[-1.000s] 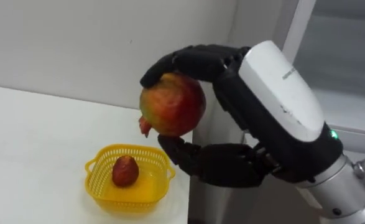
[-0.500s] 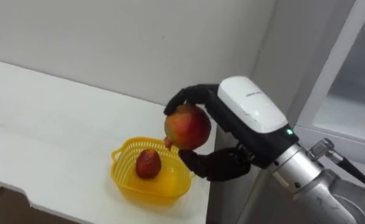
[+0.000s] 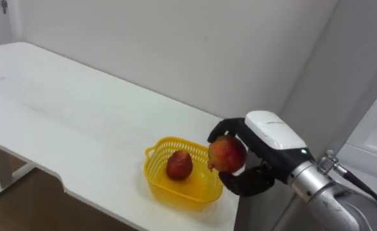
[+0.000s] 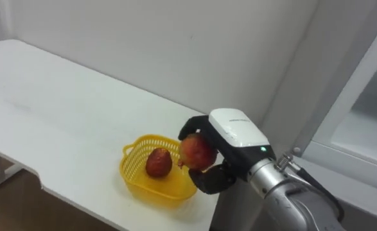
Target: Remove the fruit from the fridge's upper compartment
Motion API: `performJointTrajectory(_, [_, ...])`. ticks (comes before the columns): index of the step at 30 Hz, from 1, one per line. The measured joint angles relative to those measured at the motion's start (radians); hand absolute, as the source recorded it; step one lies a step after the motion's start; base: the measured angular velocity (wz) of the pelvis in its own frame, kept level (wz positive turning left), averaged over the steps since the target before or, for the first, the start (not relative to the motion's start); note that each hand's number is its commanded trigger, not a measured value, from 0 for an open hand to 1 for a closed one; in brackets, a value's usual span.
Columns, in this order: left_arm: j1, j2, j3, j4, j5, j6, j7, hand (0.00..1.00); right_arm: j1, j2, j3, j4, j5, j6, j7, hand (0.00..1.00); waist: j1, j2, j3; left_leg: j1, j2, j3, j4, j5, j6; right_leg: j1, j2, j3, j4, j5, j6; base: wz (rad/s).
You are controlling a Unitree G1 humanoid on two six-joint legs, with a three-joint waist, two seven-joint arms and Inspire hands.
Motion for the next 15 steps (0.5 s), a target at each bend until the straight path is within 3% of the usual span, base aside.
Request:
performJointTrajectory(6, [0.016,0.011,0.005,-0.017,0.002,0.010,-0.007,0.00,-0.007,-0.033,0.005,0.079,-0.001,0.018,-0.009,1.00,0.030,-0.024,0.0058,-0.010,-0.009,-0.009,0.003,0.006,0.002,0.000,-0.005,-0.011,-0.012,-0.001,0.000,0.05])
performJointTrajectory(11, [0.000,0.013,0.011,-0.019,0.007,0.014,-0.005,0.00,-0.017,-0.038,0.056,0.153,0.007,0.030,-0.018,1.00,0.062,-0.039,0.0033,-0.032,-0.012,-0.029,0.018,0.007,0.002,-0.016,-0.008,-0.026,-0.015,-0.001,-0.001,0.09])
performJointTrajectory(15, [-0.003,0.016,0.011,-0.018,0.005,0.015,-0.006,0.00,-0.024,-0.038,0.081,0.167,0.015,0.030,-0.019,1.00,0.067,-0.039,0.0032,-0.045,-0.011,-0.036,0.021,0.008,0.001,-0.019,-0.008,-0.037,-0.015,-0.001,-0.001,0.12])
